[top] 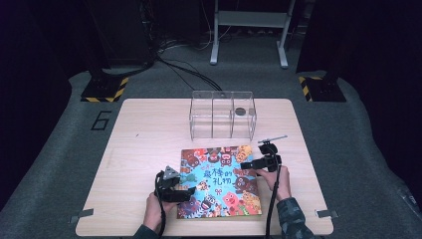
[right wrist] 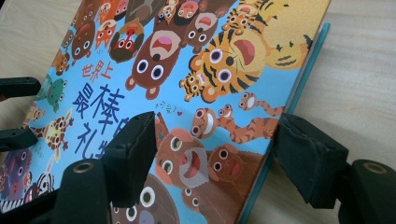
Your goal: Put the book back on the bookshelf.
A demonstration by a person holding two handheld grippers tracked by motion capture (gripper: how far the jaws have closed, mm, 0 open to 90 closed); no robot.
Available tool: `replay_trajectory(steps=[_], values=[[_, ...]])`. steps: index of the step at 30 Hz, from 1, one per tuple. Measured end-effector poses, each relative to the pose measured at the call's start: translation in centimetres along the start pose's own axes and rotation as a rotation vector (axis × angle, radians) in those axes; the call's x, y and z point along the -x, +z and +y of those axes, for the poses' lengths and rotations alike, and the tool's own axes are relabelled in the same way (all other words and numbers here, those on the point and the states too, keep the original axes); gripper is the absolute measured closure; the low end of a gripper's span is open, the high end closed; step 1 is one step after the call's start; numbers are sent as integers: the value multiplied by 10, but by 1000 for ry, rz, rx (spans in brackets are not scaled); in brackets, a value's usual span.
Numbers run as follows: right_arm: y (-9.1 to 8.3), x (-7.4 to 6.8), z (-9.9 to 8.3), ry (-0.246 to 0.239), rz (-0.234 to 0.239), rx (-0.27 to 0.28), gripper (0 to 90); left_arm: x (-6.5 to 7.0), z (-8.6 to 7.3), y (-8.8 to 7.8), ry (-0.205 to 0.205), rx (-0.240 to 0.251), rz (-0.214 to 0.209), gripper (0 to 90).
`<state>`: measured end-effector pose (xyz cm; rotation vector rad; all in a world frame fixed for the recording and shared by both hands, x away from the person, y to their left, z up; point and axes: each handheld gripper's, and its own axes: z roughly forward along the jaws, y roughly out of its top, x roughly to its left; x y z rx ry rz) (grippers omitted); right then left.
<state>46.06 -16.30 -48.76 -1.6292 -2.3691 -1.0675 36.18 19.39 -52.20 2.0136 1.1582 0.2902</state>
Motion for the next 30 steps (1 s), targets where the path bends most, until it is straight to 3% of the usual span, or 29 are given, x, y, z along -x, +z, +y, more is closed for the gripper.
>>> replay_trajectory(steps=[3,5,6,9,15,18,24,30], values=[[-4,-3,1,0,0,3,316,-2,0,-1,-4,-2,-11,222],[-6,-3,1,-6,3,28,325,-2,0,-1,-10,3,-15,222],[-7,-3,1,-7,10,33,340,-2,0,0,-33,19,-14,221],[-9,-1,4,-6,37,75,382,-4,0,-1,-38,16,-33,221],[1,-4,9,-29,30,56,410,-5,1,-1,-37,9,-37,221],[1,-2,11,-8,28,38,428,-4,1,-1,-33,5,-33,222],[4,2,21,-4,49,54,478,-6,1,-2,-40,6,-43,220],[3,3,18,-17,16,58,504,-7,3,-3,-2,-28,-42,211]])
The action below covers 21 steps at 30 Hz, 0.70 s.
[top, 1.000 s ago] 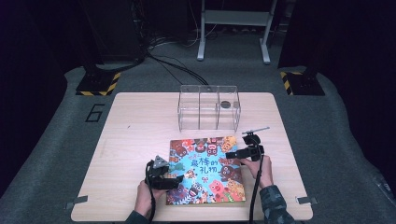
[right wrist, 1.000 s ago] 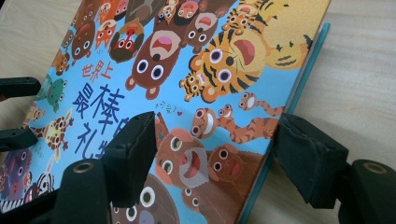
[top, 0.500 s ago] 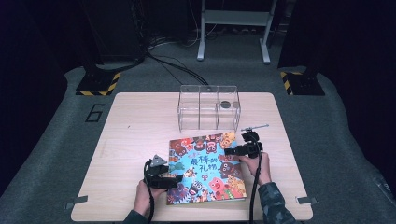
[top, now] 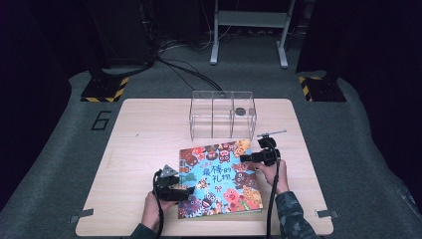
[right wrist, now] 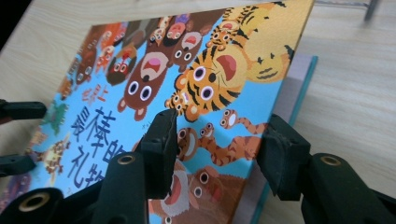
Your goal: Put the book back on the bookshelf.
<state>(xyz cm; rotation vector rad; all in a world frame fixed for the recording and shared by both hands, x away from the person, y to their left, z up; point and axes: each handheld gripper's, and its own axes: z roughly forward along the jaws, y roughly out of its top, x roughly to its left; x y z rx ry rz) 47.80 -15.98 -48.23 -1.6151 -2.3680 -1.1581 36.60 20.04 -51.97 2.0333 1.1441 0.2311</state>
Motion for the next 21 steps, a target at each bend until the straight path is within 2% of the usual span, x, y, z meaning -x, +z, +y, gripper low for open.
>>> replay_trajectory(steps=[3,4,5,7,9,10,11,12,13,15,16,17,18,19,21], values=[[-1,0,-3,0,-30,-4,534,2,0,1,-21,10,3,193],[-3,2,-4,0,-26,-6,549,2,0,2,-24,12,1,187],[-4,3,-6,17,-16,1,566,2,0,2,-28,18,2,177],[-5,7,-8,14,12,12,582,1,0,1,-40,16,0,174],[-6,8,-10,22,40,12,588,0,1,1,-26,8,11,175],[-6,8,-10,28,44,12,588,0,2,0,-6,-12,10,175],[-6,8,-10,39,54,13,587,0,2,0,-4,-13,11,174],[-6,9,-10,50,73,11,581,0,1,2,-24,5,5,173],[-5,10,-10,57,104,18,573,-2,2,1,-18,-1,4,173],[-4,8,-9,65,104,6,557,-1,2,1,-22,-5,0,174],[-3,8,-9,53,100,10,551,-1,2,1,-21,-3,-2,173],[-3,7,-8,56,101,6,550,-2,2,1,-9,-7,-1,174],[-3,7,-8,56,106,7,550,-1,1,2,-29,12,1,174],[-3,7,-7,64,114,5,552,-2,1,2,-31,14,-3,173],[-4,7,-6,66,135,4,549,-4,2,0,-28,-2,-23,173]])
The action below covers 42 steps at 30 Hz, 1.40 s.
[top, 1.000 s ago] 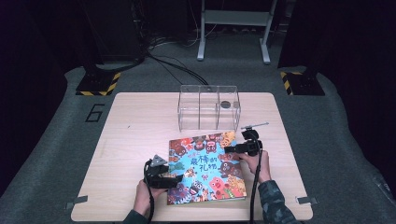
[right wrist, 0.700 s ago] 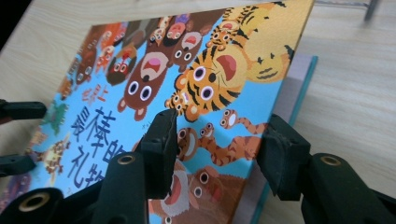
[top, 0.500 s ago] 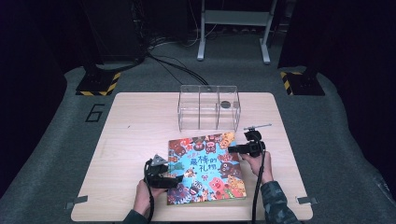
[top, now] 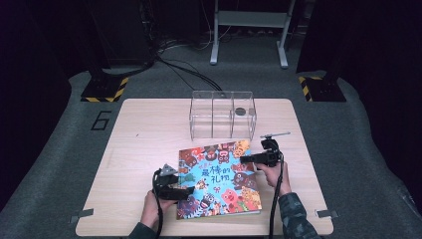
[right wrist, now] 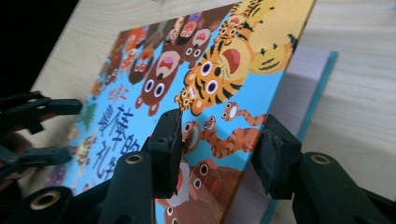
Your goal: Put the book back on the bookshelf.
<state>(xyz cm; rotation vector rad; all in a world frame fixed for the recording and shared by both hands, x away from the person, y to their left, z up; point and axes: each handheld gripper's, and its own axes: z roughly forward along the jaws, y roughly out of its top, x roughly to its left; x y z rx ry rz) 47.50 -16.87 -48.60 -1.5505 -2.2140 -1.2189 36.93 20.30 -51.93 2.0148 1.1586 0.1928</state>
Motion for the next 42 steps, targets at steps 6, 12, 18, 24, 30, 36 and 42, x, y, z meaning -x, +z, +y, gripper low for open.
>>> replay_trajectory(steps=[6,12,18,24,30,36,42], values=[[7,-4,8,0,23,-14,504,-3,0,0,-2,2,-20,175],[22,-12,18,-9,67,-55,468,-5,0,0,-13,14,-38,175],[18,-11,18,-5,81,-15,551,-6,1,-1,-11,0,-49,173],[14,-12,18,-34,80,-4,561,-3,2,2,-15,-1,-44,119],[7,-17,15,-56,73,7,572,-7,2,0,-43,-7,-72,85],[1,-18,12,-76,73,15,577,-11,2,-1,-48,0,-70,78],[-3,-18,10,-83,81,12,583,-13,4,0,-80,3,-82,73]])
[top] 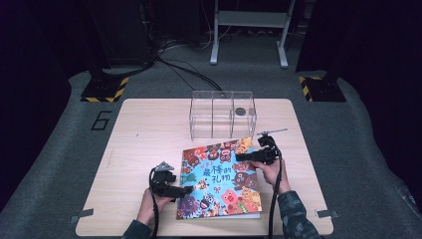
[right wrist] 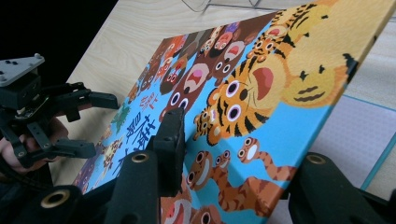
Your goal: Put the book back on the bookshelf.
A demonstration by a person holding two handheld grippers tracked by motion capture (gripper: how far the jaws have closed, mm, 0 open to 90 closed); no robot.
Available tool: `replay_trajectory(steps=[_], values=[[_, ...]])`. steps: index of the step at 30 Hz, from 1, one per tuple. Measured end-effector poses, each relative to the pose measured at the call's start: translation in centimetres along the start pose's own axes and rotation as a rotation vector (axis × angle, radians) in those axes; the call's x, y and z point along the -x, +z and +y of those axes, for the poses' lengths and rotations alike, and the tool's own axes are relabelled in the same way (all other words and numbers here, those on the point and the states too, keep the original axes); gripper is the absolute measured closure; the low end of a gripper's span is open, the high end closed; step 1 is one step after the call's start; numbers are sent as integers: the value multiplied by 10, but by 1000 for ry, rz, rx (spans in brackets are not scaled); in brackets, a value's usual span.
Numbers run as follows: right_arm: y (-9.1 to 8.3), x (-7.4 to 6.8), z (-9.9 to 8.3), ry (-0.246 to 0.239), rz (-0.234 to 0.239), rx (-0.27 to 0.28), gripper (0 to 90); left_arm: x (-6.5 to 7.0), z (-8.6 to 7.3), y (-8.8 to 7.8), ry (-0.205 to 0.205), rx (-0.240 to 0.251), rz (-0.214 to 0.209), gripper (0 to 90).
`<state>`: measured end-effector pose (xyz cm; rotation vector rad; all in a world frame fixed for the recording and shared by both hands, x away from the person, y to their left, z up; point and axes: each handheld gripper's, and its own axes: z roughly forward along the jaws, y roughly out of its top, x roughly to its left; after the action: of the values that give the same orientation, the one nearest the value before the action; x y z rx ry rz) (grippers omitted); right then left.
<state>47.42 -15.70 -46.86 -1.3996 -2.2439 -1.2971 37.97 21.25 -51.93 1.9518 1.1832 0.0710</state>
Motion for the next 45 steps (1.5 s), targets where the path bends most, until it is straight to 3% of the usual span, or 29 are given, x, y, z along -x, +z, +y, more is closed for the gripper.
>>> replay_trajectory(steps=[7,14,20,22,24,25,28,33,39,42,45], values=[[-8,-8,-1,-68,-3,23,592,-4,3,0,-7,-6,3,65],[-11,-10,-2,-86,3,30,595,-4,5,1,-4,-13,0,61],[-9,-6,2,-56,20,16,577,-1,7,4,14,-20,11,67],[-7,-7,6,-62,-3,3,560,1,8,5,61,-45,44,70],[-4,-7,9,-52,-16,-10,540,2,9,7,50,-41,36,67],[-3,-7,10,-55,-28,-16,531,1,10,6,79,-63,37,67],[1,-5,12,-47,-27,-19,505,1,9,7,88,-55,30,74],[7,6,17,17,-15,-33,477,1,10,7,141,-77,27,84],[11,15,24,41,-10,-15,484,1,10,7,149,-72,27,89],[12,16,27,55,-33,-5,539,1,9,8,150,-62,31,89],[11,14,29,31,-48,4,560,0,9,8,131,-51,19,89]])
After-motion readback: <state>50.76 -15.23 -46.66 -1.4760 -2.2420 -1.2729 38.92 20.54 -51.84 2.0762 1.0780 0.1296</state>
